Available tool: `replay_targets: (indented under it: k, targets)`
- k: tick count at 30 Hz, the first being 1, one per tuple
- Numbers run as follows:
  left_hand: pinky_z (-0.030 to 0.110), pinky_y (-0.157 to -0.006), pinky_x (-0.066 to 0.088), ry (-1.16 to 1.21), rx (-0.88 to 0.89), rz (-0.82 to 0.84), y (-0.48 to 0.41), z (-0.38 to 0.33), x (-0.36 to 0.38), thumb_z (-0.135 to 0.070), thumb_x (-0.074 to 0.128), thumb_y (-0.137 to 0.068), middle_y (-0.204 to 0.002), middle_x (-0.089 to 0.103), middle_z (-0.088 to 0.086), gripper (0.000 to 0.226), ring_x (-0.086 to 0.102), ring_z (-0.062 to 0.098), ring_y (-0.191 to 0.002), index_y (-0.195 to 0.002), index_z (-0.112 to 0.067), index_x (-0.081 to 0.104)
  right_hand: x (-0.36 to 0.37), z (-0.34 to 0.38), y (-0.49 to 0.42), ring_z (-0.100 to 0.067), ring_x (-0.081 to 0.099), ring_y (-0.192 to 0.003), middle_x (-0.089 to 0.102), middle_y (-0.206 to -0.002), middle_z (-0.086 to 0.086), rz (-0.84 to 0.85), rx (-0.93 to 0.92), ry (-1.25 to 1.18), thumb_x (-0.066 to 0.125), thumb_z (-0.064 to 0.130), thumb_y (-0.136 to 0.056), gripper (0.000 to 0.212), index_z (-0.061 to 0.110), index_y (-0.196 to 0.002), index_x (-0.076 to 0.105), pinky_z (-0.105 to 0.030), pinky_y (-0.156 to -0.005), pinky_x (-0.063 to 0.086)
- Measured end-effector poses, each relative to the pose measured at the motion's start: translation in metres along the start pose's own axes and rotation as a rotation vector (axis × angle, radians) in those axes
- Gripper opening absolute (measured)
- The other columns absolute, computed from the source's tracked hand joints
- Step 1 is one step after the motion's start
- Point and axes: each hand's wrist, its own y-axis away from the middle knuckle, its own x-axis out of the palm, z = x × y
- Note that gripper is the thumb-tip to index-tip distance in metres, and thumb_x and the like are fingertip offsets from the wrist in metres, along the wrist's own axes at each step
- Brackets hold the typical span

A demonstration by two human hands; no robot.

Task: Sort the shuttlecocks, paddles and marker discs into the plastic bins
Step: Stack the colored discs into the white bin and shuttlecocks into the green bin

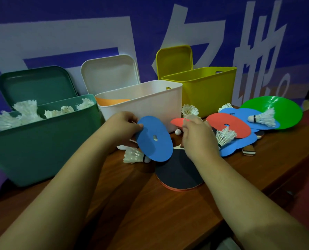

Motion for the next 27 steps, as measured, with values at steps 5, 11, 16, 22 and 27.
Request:
replay_targets:
  k: [5,11,16,22,27]
  targets:
    - [0.031,-0.054,0.061,0.025,0.074,-0.088,0.008,-0.013,-0.02,-0.02,0.064,-0.103,-0.102,0.071,0.011,0.009,0.073,0.025,-0.085,-0.109,-0.016,0.069,-0.015,0.007,0.003,-0.028,0.059,-0.103,0.064,-0.112,-0.002,-0.267,-0.053,-0.283,0.058,0.018,-0.105,0.022,0.017,-0.119,0.075,-0.042,-0.081,0.055]
    - [0.035,-0.055,0.063,-0.004,0.135,-0.245,0.015,-0.019,-0.054,-0.019,0.068,-0.099,-0.092,0.075,0.007,0.007,0.075,0.024,-0.071,-0.101,-0.02,0.074,-0.035,0.028,0.008,-0.019,0.064,-0.09,0.068,-0.105,0.007,-0.354,-0.062,-0.399,0.059,0.028,-0.107,0.02,0.024,-0.118,0.075,-0.037,-0.07,0.052]
    - [0.034,-0.057,0.063,0.022,0.147,-0.314,0.029,-0.022,-0.086,-0.019,0.07,-0.098,-0.09,0.076,0.007,0.007,0.076,0.025,-0.073,-0.099,-0.018,0.077,-0.045,0.048,0.002,-0.015,0.066,-0.091,0.072,-0.101,0.009,-0.342,-0.07,-0.507,0.06,0.03,-0.108,0.021,0.026,-0.119,0.077,-0.036,-0.072,0.055]
    - [0.025,-0.057,0.059,0.146,0.115,-0.417,0.074,-0.012,-0.151,-0.02,0.071,-0.099,-0.09,0.077,0.005,0.009,0.074,0.008,-0.066,-0.103,-0.016,0.078,-0.053,0.099,0.0,-0.009,0.069,-0.091,0.073,-0.102,0.014,-0.209,-0.129,-0.727,0.059,0.033,-0.108,0.021,0.03,-0.119,0.077,-0.031,-0.076,0.058]
    - [0.023,-0.06,0.061,0.2,0.022,-0.59,0.123,0.031,-0.205,-0.02,0.071,-0.098,-0.094,0.079,0.009,0.009,0.077,0.02,-0.083,-0.101,-0.014,0.078,-0.046,0.177,0.004,-0.011,0.066,-0.098,0.073,-0.107,0.011,-0.081,-0.351,-0.775,0.061,0.031,-0.107,0.022,0.028,-0.121,0.077,-0.033,-0.085,0.057]
